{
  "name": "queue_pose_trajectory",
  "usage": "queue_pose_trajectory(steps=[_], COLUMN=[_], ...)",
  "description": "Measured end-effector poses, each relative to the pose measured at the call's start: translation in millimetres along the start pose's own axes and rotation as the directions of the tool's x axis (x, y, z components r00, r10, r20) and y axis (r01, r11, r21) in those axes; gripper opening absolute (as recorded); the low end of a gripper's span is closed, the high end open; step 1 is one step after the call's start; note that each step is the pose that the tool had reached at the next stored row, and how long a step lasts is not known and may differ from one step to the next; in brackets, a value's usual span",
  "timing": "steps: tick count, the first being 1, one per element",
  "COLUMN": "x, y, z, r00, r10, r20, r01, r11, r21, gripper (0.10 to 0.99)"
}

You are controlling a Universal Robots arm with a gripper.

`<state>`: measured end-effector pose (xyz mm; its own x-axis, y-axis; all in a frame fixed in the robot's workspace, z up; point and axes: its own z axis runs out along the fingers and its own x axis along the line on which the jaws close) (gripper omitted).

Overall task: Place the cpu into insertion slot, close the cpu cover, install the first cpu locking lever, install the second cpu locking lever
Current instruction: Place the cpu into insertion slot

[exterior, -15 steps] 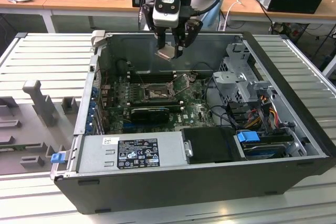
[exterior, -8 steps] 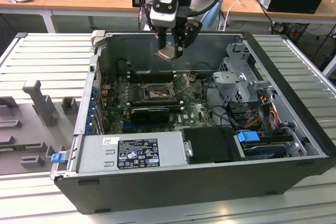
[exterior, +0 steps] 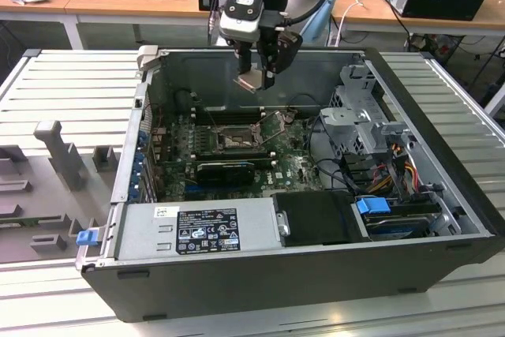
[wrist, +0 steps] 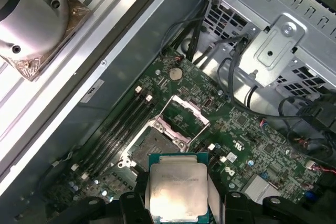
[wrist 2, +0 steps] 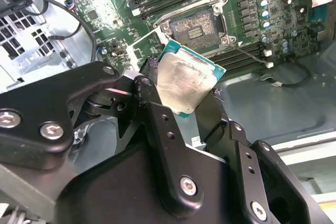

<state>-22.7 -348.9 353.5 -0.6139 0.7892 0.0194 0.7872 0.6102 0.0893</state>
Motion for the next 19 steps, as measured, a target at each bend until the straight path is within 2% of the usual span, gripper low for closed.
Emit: queue_pose_trajectory(steps=[10, 19], x=[0.0, -0.1], y=[-0.2, -0.5], z=[2.2, 5.5], r00=[0.9950, 0.9886], r10=[0.100, 0.150], r20=[0.0062, 0.0105], r01=[-0.100, -0.150], r11=[0.9950, 0.9887], r21=[0.001, 0.000], gripper=[0.529, 0.529])
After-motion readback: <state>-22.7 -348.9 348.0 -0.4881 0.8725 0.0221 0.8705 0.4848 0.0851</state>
